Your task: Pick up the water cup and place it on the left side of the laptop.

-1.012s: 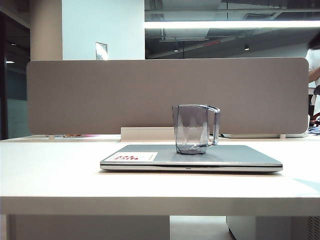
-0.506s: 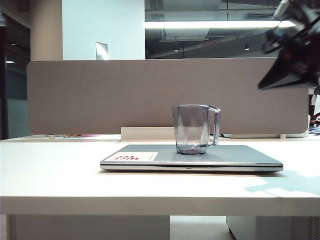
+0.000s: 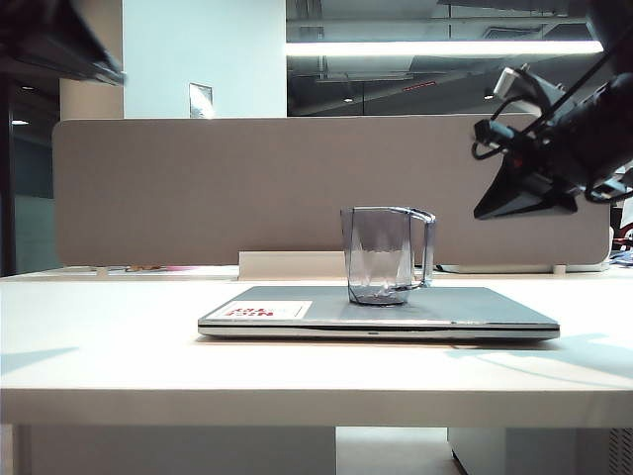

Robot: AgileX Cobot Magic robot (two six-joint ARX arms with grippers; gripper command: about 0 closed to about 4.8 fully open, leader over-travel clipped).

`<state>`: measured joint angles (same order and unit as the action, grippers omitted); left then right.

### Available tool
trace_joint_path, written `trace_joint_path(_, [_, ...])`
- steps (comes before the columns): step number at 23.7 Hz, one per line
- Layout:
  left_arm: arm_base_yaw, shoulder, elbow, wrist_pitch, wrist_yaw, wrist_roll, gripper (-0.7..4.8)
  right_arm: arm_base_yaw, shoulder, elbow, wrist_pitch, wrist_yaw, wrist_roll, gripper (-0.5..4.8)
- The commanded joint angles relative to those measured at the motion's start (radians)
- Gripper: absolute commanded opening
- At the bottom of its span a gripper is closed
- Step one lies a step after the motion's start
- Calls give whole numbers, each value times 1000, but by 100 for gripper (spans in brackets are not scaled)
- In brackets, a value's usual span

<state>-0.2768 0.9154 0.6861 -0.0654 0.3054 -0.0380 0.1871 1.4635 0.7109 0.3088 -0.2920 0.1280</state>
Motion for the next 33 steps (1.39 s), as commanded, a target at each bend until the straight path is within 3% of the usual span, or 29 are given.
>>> trace_joint_path(1, [-32,57,39,16,-17,5,-6,1,28,19,34,-5,3,-5])
trace_joint_path(7, [-67,142,70,13,-28,12,-6,16,74,30,78,-23,4,-5])
trace_joint_path(16, [-150,171,71,-16,-84,90,-6,88,164,83,126,-26,16,-5])
trace_joint_path(23, [-152,171,71,-43,-84,91,-6,107,169,95,74,-25,33,-5])
trace_joint_path(33, [-152,171,71,-66,-84,95,-6,247,169,95,35,39,25,-5])
